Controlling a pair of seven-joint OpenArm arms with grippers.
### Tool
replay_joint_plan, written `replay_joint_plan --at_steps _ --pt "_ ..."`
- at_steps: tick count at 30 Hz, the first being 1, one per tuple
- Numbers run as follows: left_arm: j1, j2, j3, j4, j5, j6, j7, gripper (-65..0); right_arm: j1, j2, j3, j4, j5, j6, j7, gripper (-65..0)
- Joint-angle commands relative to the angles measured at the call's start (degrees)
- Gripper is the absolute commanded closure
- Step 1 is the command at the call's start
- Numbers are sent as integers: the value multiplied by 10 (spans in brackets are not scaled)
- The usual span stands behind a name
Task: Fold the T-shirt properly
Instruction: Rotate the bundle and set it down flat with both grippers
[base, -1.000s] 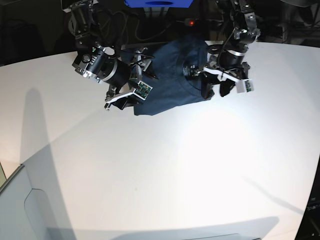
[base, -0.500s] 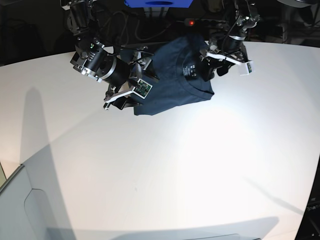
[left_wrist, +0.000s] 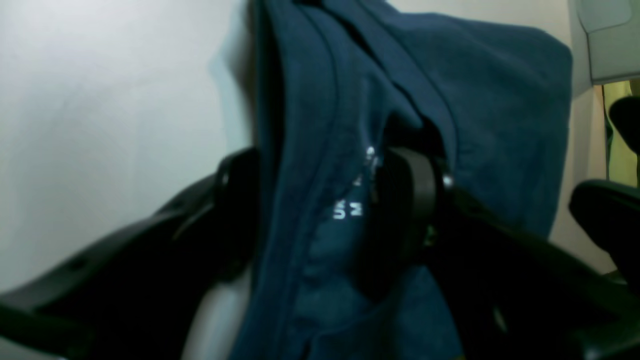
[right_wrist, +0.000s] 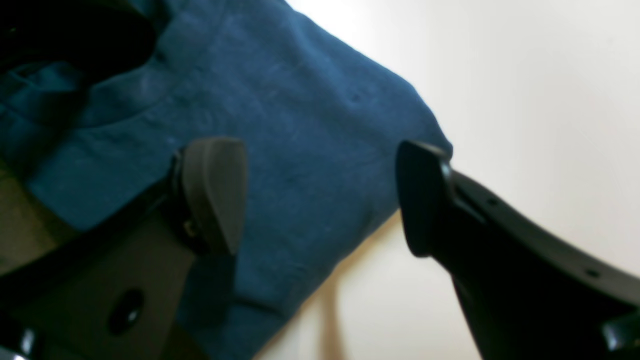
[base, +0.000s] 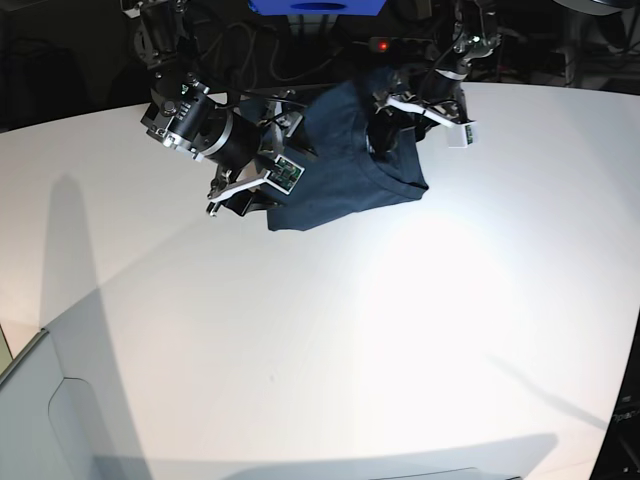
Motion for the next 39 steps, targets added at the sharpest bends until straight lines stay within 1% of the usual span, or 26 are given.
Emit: replay_joint_plan --at_steps 1,4,5,8,11,16,18,19,22,25,27,30,32,34,35,39 --pt "5 -1 -1 8 -6 -6 -8 -357 2 0 0 12 7 9 13 -446" --pt "5 -2 -2 3 -3 -6 -9 -352 2 -1 12 13 7 9 13 -446" --pt "5 -3 -2 -3 -3 -6 -9 -338 2 -1 22 13 8 9 13 -446" --pt "-1 -17 1 -22 -8 -6 -9 -265 2 -1 38 14 9 9 13 -445" --pt "-4 -17 1 -33 -8 -6 -9 -189 2 -1 59 14 9 9 13 -445" --pt "-17 -17 2 -34 -3 -6 -5 -85 4 -1 83 15 9 9 13 -445" --pt "-20 -17 2 -36 -2 -6 -5 -20 4 -1 91 15 9 9 13 -445" --pt "-29 -20 2 -36 -2 -6 -4 0 4 -1 95 15 9 9 13 -445" --pt "-54 -49 11 -40 -2 -5 -3 0 4 -1 120 15 9 9 13 -445" --pt "-91 -95 53 -56 -2 -4 -3 0 3 -1 151 15 9 9 13 -445" --pt "-129 -134 98 -75 -2 -5 -3 0 4 -1 169 15 9 9 13 -445" --pt "-205 -190 186 -112 -6 -5 -3 0 3 -1 197 15 9 9 13 -447" --pt "-274 -221 260 -141 -6 -5 -3 0 3 -1 214 15 9 9 13 -447" --pt "-343 -237 330 -174 -5 -6 -3 0 2 -1 230 15 9 9 13 -446" --pt "-380 -240 364 -193 -2 -6 -3 0 2 -1 240 15 9 9 13 -446" --pt "-517 -238 479 -278 -2 -7 -4 0 -2 -2 267 15 9 9 13 -444"
